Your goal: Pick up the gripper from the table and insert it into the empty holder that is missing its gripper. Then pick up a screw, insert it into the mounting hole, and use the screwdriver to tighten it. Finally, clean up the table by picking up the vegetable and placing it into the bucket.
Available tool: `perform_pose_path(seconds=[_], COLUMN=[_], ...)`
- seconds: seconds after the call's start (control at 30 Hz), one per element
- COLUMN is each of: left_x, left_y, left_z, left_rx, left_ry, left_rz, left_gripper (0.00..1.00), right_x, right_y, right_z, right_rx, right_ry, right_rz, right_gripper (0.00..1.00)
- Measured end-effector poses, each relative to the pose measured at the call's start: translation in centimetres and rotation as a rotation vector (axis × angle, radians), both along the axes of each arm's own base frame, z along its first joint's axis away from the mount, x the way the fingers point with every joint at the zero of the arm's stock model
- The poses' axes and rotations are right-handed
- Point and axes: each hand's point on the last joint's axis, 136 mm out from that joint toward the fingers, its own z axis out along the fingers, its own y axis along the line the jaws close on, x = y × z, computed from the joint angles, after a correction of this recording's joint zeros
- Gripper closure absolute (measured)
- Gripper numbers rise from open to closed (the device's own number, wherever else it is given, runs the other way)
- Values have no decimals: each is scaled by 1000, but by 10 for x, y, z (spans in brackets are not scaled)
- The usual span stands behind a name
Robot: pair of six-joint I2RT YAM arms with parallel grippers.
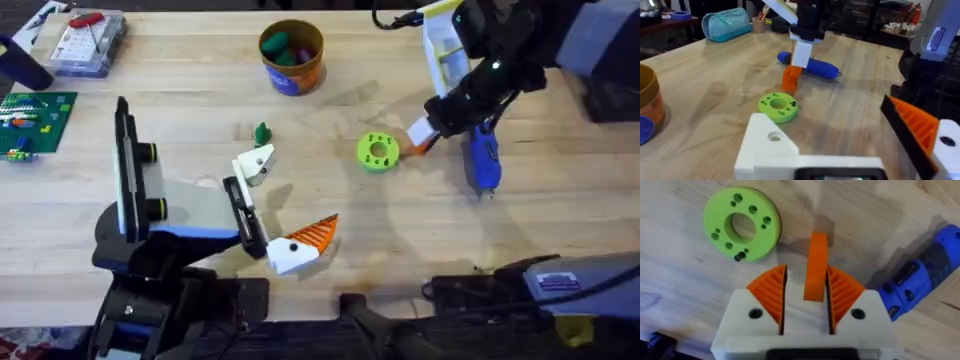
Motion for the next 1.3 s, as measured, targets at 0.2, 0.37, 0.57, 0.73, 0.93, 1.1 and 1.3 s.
perform_pose_path(seconds=[0.2, 0.37, 0.57, 0.73, 0.93, 1.1, 1.3], left_x=[0, 0, 0, 0, 0, 0, 0], left_y=[0, 0, 0, 0, 0, 0, 0], left_z=[0, 0, 0, 0, 0, 0, 0], left_rx=[0, 0, 0, 0, 0, 0, 0], left_ry=[0, 0, 0, 0, 0, 0, 0], left_rz=[0, 0, 0, 0, 0, 0, 0], left_gripper=[13, 13, 13, 13, 13, 15, 14], right_x=[-4, -5, -5, -3, -3, -3, -3], right_y=[-1, -1, -2, -3, -3, -3, -3], right_z=[-1, -1, -1, -1, -1, -1, -1], right_rx=[-5, -8, -10, -17, -17, -17, -17], right_ry=[15, 19, 18, 10, 10, 10, 10], right_rz=[8, 20, 28, 28, 27, 27, 27], right_gripper=[590, 591, 754, 983, 993, 993, 993])
